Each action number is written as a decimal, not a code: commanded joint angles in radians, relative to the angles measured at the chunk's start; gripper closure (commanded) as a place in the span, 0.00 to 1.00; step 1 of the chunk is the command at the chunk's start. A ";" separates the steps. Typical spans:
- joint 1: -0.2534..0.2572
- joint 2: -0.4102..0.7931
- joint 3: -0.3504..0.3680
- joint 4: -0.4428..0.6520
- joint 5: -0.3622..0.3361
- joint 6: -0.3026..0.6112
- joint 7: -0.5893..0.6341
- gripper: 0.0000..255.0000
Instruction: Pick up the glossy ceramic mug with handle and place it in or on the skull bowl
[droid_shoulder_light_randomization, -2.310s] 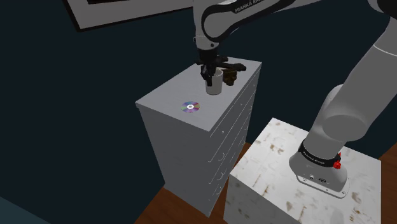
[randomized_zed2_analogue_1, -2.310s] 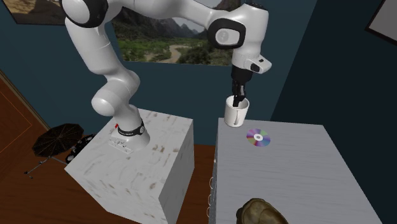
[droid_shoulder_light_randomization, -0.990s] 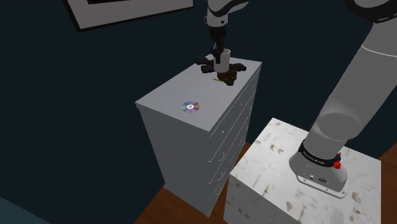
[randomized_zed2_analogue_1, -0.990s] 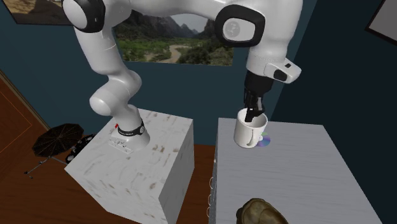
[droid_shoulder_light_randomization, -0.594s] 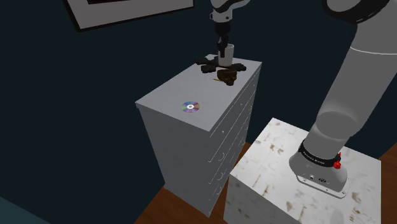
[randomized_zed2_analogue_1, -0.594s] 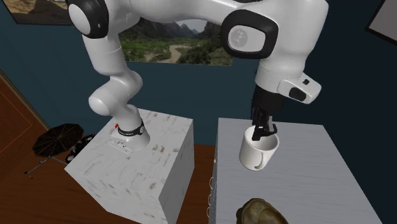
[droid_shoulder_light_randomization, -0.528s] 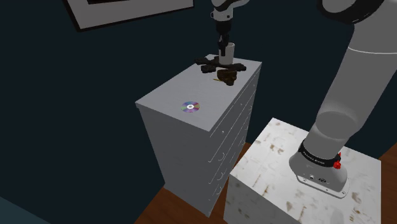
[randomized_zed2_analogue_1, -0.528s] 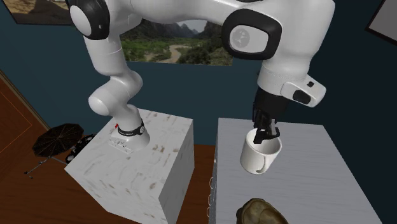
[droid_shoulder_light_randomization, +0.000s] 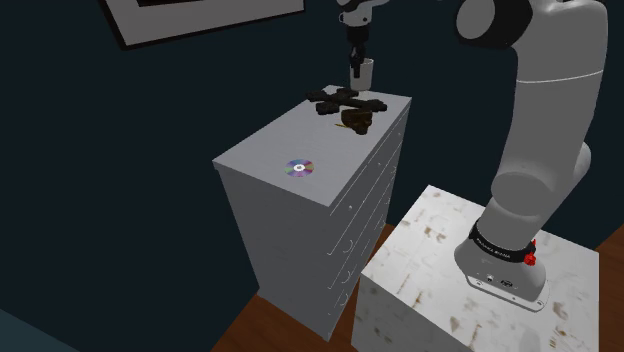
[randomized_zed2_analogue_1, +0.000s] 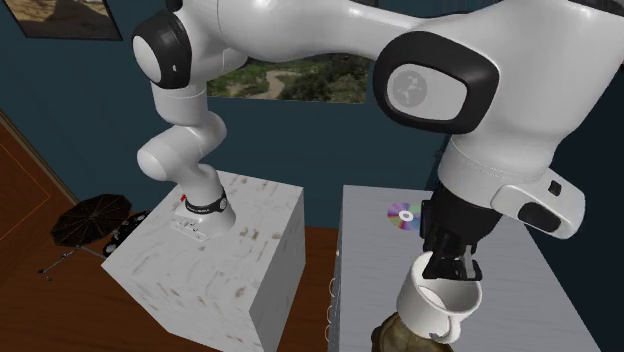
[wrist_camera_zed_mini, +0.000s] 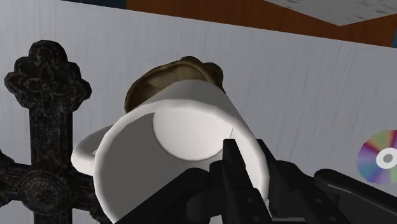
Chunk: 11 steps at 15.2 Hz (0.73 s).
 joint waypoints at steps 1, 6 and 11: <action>-0.040 0.088 -0.014 0.133 0.017 -0.043 -0.052 1.00; -0.037 0.076 -0.012 0.047 0.014 0.031 -0.048 1.00; -0.035 0.072 -0.012 -0.026 0.013 0.100 -0.045 1.00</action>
